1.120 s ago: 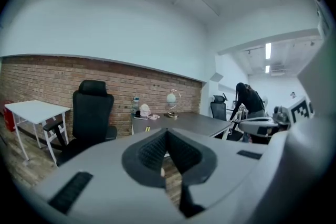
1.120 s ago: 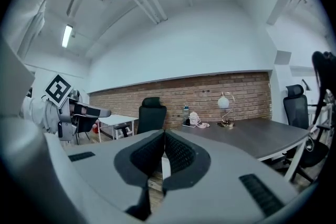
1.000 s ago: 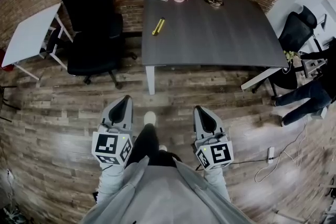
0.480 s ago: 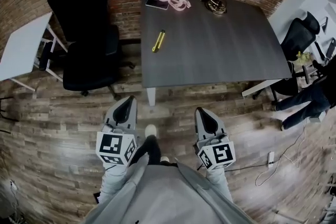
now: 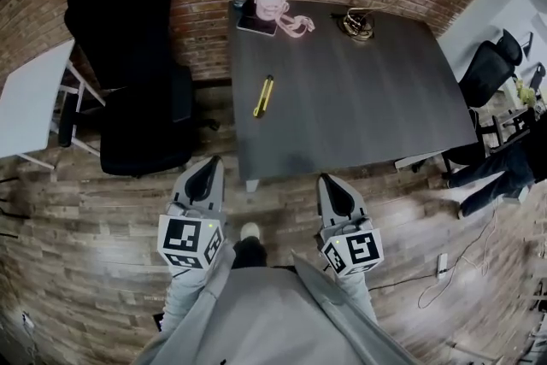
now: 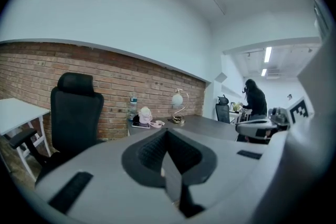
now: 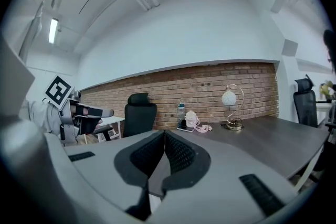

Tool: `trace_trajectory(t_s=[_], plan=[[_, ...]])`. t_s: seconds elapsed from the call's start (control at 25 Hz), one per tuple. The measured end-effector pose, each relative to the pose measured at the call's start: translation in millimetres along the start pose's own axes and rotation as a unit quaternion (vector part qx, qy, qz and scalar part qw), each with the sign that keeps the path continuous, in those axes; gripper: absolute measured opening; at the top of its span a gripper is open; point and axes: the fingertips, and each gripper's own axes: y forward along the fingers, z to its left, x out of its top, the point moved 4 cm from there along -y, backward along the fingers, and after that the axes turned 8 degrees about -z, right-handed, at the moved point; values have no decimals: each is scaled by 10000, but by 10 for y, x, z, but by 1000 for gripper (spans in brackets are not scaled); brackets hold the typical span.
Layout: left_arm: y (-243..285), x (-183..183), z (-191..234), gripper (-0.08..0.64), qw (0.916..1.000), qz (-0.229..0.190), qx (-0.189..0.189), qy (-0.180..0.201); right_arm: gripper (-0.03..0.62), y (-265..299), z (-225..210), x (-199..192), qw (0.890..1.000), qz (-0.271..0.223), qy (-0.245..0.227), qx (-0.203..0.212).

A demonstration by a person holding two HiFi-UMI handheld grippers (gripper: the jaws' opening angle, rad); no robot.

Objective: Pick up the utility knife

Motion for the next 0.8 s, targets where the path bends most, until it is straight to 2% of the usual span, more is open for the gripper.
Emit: trace_trajectory(t_s=[0.4,0.6,0.8], plan=[[272,-95,174,18,9996,175,-200,-107,18,223,-43,-60,9995,209,63,-238],[394,-172,206,18,9995,224,-182,-144,18,375,-134,-117,9995,259,32,-168],[670,-156,299,18,9997,193,2,-142,18,701,-336,-128,9997,234,30,3]])
